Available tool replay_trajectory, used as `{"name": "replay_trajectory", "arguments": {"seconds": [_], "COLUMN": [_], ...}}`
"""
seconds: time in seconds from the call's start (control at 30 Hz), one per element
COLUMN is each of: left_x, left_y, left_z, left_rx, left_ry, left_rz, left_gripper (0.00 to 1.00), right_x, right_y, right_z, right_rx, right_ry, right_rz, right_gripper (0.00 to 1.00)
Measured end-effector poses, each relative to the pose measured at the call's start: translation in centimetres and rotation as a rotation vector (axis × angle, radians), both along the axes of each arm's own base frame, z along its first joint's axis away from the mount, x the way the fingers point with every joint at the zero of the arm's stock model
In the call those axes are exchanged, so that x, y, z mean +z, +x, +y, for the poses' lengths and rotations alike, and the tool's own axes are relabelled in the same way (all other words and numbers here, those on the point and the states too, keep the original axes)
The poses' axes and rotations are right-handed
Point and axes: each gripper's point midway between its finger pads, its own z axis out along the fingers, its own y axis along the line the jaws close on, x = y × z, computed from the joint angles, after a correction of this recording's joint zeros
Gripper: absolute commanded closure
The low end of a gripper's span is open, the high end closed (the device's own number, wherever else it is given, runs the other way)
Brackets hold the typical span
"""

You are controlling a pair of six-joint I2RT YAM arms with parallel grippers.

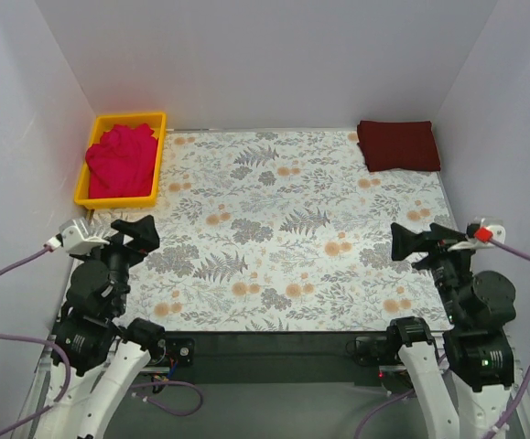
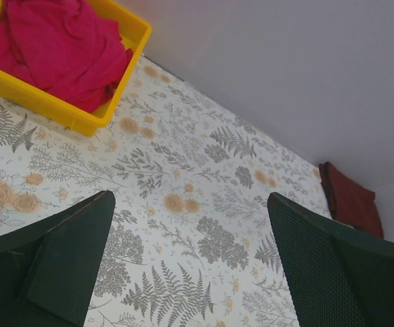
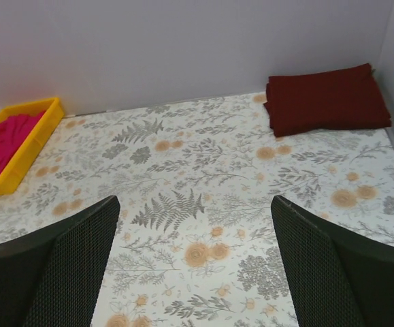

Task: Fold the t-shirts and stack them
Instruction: Reset both grippers

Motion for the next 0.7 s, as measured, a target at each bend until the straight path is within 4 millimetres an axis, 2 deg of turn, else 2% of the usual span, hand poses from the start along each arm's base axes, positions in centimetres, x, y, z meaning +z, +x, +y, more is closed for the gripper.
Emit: {"name": "replay_trajectory", "arguments": {"seconds": [0.13, 0.23, 0.37, 0.7], "left_x": [1.4, 2.3, 2.9, 2.3], "left_y": [-2.6, -4.1, -5.0, -4.8], "left_z": [1.0, 1.5, 1.8, 1.8], "left_rx": [0.004, 0.002, 0.002, 0.003], "left_ry": [-0.044, -0.070, -0.087, -0.076], "left_rz": [-0.083, -0.144, -0.190, -0.160], "left_gripper": [0.05, 0.05, 0.05, 0.05], "right_x": [-0.9, -0.7, -1.2, -2.4], "right_y": [-3.6, -5.0, -4.7, -4.0], "right_z": [-2.1, -3.1, -3.6, -3.6], "right_rx": [-0.085, -0.127, -0.156, -0.156], "right_ry": [-0.027, -0.040, -0.058, -0.075], "right_rz": [-0.092, -0.152, -0.137, -0.099], "right_gripper": [0.02, 0.02, 0.02, 0.02]}}
